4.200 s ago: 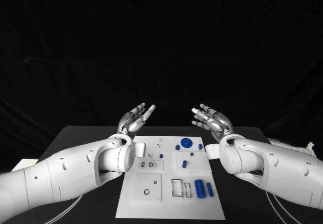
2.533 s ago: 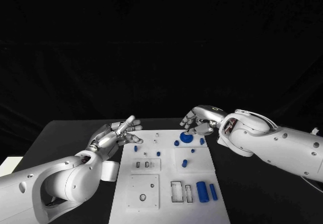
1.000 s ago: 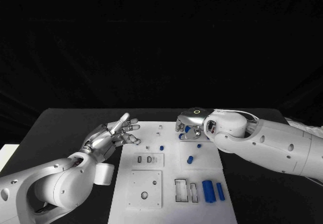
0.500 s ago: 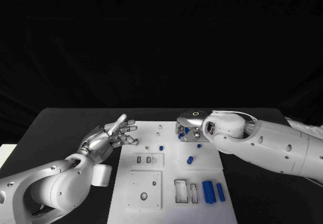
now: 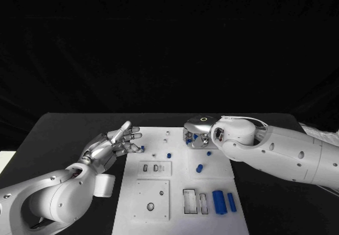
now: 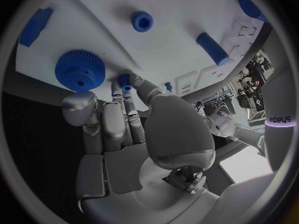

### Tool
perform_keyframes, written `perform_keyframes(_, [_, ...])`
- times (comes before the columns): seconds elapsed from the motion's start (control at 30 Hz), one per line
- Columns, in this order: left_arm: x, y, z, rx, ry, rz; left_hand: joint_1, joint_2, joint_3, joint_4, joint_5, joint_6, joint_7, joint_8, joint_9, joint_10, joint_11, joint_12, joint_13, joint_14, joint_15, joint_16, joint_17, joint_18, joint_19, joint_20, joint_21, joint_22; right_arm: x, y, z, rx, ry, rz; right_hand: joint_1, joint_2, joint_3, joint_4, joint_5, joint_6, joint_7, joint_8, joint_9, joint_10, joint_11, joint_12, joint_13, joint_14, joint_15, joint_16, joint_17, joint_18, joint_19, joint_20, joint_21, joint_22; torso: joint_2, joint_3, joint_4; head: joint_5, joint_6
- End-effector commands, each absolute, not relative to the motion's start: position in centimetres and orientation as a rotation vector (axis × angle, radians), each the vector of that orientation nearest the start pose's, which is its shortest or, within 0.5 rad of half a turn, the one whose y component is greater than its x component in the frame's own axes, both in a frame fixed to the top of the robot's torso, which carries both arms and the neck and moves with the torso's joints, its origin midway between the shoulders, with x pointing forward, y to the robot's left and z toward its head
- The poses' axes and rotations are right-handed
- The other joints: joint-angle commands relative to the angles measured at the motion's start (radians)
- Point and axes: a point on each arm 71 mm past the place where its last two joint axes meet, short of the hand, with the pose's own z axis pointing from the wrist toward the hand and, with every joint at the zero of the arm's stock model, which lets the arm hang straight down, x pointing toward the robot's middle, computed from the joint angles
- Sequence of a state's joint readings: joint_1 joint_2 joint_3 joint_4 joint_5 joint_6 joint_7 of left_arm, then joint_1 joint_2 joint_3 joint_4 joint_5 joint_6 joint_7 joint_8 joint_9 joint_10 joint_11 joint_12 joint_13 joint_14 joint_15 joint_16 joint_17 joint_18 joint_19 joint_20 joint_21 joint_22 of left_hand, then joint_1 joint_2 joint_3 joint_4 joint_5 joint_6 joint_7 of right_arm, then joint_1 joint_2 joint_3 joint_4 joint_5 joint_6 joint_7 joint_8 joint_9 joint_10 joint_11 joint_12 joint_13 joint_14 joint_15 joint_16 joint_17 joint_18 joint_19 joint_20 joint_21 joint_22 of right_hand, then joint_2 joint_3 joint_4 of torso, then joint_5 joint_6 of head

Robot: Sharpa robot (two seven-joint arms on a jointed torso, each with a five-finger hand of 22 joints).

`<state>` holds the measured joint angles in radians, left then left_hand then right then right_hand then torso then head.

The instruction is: Assemble the parts on the task board

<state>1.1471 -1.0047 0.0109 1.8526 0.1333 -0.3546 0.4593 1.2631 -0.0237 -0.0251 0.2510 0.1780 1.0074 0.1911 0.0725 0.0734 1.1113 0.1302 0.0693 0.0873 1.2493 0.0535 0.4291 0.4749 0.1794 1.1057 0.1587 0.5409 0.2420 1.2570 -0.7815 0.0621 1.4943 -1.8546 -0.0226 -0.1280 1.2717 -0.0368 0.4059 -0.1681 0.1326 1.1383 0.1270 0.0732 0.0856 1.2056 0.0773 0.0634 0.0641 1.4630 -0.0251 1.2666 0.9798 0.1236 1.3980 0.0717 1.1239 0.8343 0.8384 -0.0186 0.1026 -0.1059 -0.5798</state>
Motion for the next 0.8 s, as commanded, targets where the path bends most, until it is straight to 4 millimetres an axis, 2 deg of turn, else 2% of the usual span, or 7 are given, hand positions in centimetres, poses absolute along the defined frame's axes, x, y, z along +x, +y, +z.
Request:
perform_keyframes(0.03, [42.3, 19.5, -15.4, -1.245, 1.362, -1.752, 0.005, 0.007, -0.003, -0.001, -0.003, -0.003, 0.001, -0.007, -0.001, -0.009, 0.000, -0.006, -0.001, -0.006, 0.003, 0.003, 0.002, 0.001, -0.007, -0.001, 0.005, 0.001, 50.5, -17.2, -13.3, -0.585, 1.559, 0.396, 0.029, 0.018, 0.025, -0.002, -0.005, 0.017, -0.001, 0.007, 0.005, 0.034, -0.018, 0.011, 0.009, 0.026, -0.004, 0.007, 0.008, 0.005, -0.004, -0.004, 0.009, 0.009, 0.003, -0.0012, 0.0034, -0.002, 0.002])
perform_keyframes(0.4, [42.3, 19.5, -15.4, -1.246, 1.363, -1.752, 0.010, 0.011, -0.002, -0.004, -0.003, -0.004, 0.001, -0.006, -0.001, -0.010, 0.000, -0.005, -0.001, -0.006, 0.003, 0.004, 0.005, 0.001, -0.008, -0.001, 0.007, 0.002, 50.1, -16.5, -12.1, -0.550, 1.448, 0.437, 0.042, 0.015, 0.051, -0.004, -0.009, 0.032, -0.001, 0.008, 0.011, 0.056, -0.021, 0.008, 0.012, 0.027, -0.006, 0.016, 0.021, 0.002, -0.002, -0.008, 0.021, 0.023, 0.006, -0.0045, 0.0090, -0.003, 0.008])
perform_keyframes(0.53, [42.3, 19.5, -15.4, -1.246, 1.364, -1.754, 0.012, 0.013, -0.001, -0.005, -0.002, -0.004, 0.000, -0.006, -0.001, -0.010, 0.000, -0.005, -0.001, -0.007, 0.003, 0.004, 0.006, 0.001, -0.008, -0.001, 0.008, 0.003, 50.3, -16.1, -11.8, -0.541, 1.424, 0.438, 0.043, 0.014, 0.054, -0.004, -0.010, 0.032, -0.001, 0.008, 0.012, 0.056, -0.021, 0.007, 0.012, 0.027, -0.006, 0.017, 0.022, 0.002, -0.002, -0.008, 0.022, 0.026, 0.008, -0.0056, 0.0127, -0.004, 0.013])
perform_keyframes(0.8, [42.3, 19.3, -15.4, -1.246, 1.368, -1.757, 0.017, 0.015, -0.001, -0.008, -0.002, -0.004, 0.000, -0.006, -0.001, -0.011, 0.000, -0.005, -0.001, -0.008, 0.003, 0.004, 0.009, 0.001, -0.009, 0.000, 0.009, 0.003, 50.8, -15.0, -11.3, -0.533, 1.380, 0.438, 0.044, 0.011, 0.056, -0.004, -0.012, 0.032, 0.000, 0.006, 0.012, 0.056, -0.021, 0.005, 0.012, 0.027, -0.006, 0.018, 0.025, 0.001, -0.002, -0.008, 0.025, 0.029, 0.010, -0.0078, 0.0152, 0.000, 0.019])
